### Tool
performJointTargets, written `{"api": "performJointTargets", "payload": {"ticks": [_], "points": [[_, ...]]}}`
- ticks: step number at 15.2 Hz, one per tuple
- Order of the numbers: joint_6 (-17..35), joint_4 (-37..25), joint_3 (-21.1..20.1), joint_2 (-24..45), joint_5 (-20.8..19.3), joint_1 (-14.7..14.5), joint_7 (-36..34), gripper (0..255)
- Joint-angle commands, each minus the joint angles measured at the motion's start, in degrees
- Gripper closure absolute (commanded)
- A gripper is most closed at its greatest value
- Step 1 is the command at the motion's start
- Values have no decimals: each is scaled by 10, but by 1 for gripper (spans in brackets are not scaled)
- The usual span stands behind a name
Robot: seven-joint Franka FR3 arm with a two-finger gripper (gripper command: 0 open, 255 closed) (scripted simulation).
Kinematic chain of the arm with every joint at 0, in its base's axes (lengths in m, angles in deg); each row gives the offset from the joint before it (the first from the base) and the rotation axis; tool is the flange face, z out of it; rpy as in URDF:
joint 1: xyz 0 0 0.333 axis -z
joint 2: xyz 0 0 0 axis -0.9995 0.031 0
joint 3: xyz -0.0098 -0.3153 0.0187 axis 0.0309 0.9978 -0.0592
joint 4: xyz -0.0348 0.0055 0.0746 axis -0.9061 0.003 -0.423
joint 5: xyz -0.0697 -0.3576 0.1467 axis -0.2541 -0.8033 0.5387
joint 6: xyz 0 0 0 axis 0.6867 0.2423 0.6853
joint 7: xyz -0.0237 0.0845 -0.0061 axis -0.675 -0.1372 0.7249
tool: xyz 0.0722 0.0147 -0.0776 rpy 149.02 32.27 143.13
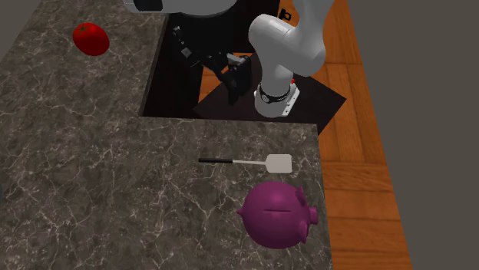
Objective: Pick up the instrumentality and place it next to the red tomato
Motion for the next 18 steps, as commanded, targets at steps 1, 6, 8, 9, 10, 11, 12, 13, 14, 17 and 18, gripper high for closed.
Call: {"api": "performJointTargets", "payload": {"ticks": [1,6,8,9,10,11,12,13,14,17,18], "points": [[0,0,0,0,0,0,0,0],[72,108,-61,-36,27,31,-137,0],[101,145,-88,-44,42,41,-192,0],[116,163,-102,-47,49,46,-220,0],[131,179,-117,-48,58,51,-248,0],[146,194,-132,-47,66,55,-277,0],[162,209,-147,-46,75,59,-305,0],[178,222,-163,-43,84,63,-333,0],[194,235,-180,-38,93,67,-362,0],[246,266,-232,-15,122,80,-448,0],[264,274,-250,-4,131,85,-478,0]]}}
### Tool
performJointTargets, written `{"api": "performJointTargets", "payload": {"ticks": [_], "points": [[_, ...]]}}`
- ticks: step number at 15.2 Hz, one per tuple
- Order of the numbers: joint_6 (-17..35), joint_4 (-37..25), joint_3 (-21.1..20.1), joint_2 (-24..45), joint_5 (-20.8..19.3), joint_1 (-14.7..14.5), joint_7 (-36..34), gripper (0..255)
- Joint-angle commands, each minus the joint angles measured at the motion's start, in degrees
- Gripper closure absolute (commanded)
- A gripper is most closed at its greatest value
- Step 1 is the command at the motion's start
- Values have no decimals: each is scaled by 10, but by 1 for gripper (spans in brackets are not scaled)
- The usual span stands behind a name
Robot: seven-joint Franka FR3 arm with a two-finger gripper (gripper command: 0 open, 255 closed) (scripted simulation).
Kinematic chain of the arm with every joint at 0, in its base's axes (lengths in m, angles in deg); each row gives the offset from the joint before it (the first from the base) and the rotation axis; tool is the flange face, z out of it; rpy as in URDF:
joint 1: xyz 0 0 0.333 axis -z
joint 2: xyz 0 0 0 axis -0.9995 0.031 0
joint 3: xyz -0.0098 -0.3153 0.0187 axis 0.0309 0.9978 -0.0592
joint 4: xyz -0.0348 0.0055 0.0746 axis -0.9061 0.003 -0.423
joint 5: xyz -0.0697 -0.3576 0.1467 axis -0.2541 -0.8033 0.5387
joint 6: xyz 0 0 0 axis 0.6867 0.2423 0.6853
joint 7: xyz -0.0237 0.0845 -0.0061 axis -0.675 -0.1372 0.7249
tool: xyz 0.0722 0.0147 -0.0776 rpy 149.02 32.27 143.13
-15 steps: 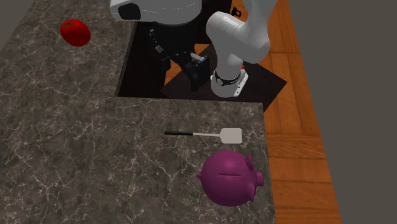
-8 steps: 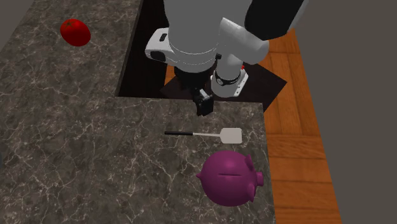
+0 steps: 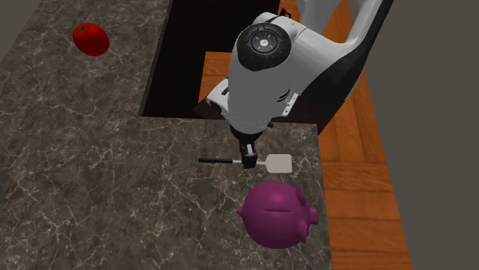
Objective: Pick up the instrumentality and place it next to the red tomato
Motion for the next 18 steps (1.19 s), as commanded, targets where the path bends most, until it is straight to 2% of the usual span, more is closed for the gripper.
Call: {"api": "performJointTargets", "payload": {"ticks": [1,4,11,18], "points": [[37,17,-34,20,18,12,-60,0],[85,30,-82,59,38,29,-132,0],[159,59,-106,104,48,35,-134,0],[165,61,-108,108,49,36,-134,0]]}}
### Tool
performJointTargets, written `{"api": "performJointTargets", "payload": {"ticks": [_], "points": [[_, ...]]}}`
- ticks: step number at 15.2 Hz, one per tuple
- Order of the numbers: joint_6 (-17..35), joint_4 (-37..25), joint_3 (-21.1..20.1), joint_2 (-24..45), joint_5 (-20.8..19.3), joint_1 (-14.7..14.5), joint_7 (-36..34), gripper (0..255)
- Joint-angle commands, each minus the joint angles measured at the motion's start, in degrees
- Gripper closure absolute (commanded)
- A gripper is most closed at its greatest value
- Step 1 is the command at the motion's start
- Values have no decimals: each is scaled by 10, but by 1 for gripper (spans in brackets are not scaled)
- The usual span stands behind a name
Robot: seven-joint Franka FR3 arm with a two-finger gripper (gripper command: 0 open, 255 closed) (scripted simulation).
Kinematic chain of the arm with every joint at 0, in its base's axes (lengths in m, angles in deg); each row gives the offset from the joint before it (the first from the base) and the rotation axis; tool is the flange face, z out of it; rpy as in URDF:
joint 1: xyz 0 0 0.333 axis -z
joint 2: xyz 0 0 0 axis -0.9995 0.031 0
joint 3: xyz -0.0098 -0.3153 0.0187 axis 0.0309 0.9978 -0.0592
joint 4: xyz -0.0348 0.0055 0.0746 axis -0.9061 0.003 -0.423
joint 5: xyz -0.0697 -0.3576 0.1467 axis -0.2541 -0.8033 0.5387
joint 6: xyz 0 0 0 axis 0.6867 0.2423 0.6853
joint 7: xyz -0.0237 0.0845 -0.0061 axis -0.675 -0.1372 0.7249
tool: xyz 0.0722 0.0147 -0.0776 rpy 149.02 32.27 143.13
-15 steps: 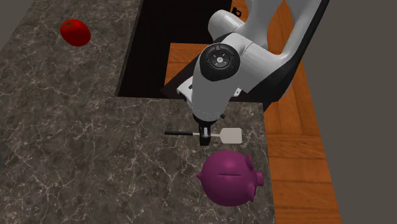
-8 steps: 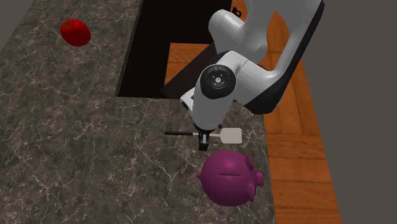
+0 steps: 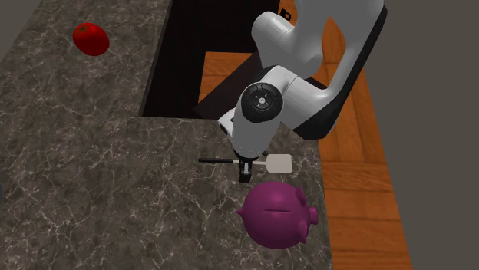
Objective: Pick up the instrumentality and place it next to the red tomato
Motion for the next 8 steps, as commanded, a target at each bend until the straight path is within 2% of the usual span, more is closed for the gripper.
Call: {"api": "performJointTargets", "payload": {"ticks": [1,2,8], "points": [[0,0,0,0,0,0,0,0],[0,0,0,0,0,0,0,255],[0,0,0,0,0,0,0,255]]}}
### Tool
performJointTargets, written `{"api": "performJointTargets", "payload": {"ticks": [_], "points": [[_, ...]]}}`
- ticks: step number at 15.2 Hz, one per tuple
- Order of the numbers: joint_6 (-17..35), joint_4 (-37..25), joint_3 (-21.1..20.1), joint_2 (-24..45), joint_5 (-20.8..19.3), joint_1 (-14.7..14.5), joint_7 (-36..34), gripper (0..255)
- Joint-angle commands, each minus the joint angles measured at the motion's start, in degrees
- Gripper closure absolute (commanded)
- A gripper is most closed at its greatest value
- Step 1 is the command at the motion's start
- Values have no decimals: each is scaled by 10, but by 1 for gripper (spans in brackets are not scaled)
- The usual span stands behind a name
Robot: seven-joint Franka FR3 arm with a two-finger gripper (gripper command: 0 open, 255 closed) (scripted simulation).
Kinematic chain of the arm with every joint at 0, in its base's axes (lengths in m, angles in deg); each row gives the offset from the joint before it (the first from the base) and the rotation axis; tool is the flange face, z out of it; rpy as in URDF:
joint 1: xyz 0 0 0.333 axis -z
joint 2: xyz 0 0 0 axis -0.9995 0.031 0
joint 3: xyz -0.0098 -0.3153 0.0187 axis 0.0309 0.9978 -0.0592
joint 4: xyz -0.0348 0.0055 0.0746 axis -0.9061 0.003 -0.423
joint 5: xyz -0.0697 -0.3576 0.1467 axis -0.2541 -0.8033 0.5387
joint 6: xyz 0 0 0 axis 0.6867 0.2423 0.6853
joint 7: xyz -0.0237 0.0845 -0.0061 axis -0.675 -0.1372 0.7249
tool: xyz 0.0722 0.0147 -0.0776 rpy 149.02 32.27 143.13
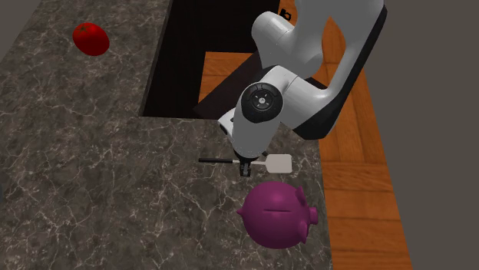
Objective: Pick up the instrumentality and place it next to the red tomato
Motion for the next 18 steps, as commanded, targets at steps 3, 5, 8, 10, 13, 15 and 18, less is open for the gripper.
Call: {"api": "performJointTargets", "payload": {"ticks": [3,5,8,10,13,15,18], "points": [[0,0,0,0,0,0,0,255],[-22,-8,8,-14,-3,-2,1,255],[-53,-20,19,-33,-8,-4,3,255],[-74,-30,26,-44,-11,-4,4,255],[-103,-44,36,-59,-17,-4,5,255],[-122,-55,43,-68,-21,-4,6,255],[-149,-71,52,-79,-27,-3,6,255]]}}
